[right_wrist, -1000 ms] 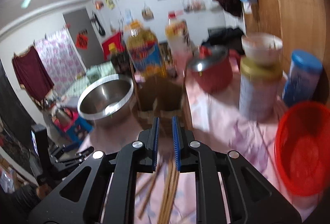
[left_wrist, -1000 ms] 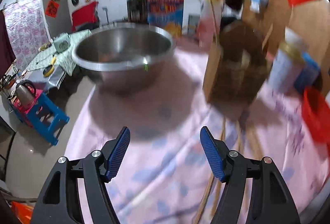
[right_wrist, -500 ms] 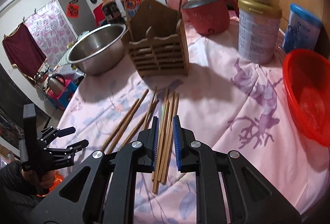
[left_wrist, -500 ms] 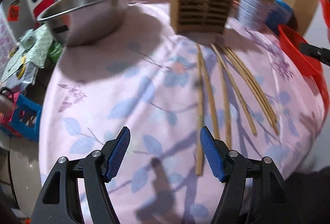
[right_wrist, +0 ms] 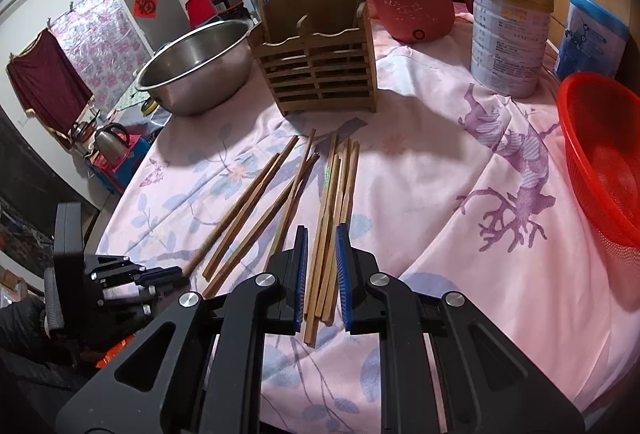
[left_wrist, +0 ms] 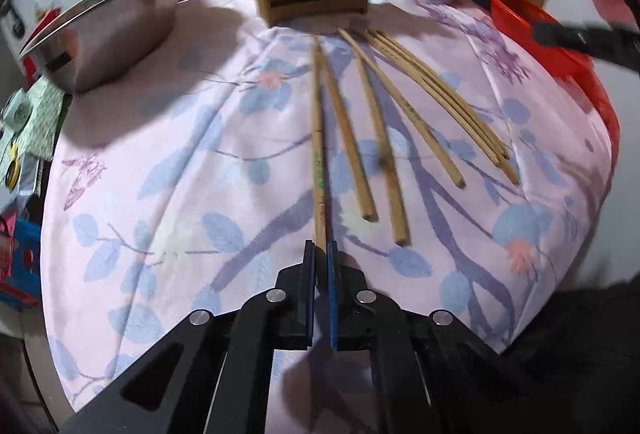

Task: Organize utensils
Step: 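Close the left tool on another chopstick while the right tool grasps more chopsticks, then lift both held chopsticks and carry them above the wooden holder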

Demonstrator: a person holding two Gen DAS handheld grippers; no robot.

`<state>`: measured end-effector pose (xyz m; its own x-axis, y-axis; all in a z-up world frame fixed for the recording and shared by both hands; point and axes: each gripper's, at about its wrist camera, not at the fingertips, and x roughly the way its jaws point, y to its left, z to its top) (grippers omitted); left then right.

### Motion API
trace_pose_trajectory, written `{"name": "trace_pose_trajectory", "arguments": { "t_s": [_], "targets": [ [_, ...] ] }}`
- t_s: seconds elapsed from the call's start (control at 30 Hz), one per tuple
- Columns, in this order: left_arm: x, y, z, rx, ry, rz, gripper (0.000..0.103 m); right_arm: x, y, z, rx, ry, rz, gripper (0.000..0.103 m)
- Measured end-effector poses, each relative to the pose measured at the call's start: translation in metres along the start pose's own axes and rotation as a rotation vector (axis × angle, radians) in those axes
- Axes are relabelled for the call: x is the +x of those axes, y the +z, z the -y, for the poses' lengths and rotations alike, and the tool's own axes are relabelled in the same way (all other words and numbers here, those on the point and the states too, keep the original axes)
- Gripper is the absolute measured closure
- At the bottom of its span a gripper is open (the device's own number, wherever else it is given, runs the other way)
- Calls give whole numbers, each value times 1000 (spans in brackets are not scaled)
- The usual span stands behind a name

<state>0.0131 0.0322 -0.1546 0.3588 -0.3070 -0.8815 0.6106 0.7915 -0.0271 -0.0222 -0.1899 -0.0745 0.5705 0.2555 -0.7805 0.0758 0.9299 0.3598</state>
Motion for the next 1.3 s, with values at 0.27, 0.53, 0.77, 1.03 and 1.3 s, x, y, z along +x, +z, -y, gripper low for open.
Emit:
{"name": "trace_pose_trajectory", "arguments": {
  "t_s": [0.27,0.53,0.77,1.03,1.3],
  "targets": [
    [-10,17,-22,-93,55,40,97,14,-33,-9,-132,35,-79,86],
    [-7,15,-17,-92,58,9,97,47,-66,-2,-141,18,-172,89],
    [-5,12,-21,-82,70,-10,97,59,-70,1,-116,-5,-138,90],
    [3,13,-23,-80,87,-30,97,61,-64,14,-82,-73,-82,98],
    [4,14,-29,-109,100,-17,97,61,-60,11,-110,-110,-67,97]
  ]
}}
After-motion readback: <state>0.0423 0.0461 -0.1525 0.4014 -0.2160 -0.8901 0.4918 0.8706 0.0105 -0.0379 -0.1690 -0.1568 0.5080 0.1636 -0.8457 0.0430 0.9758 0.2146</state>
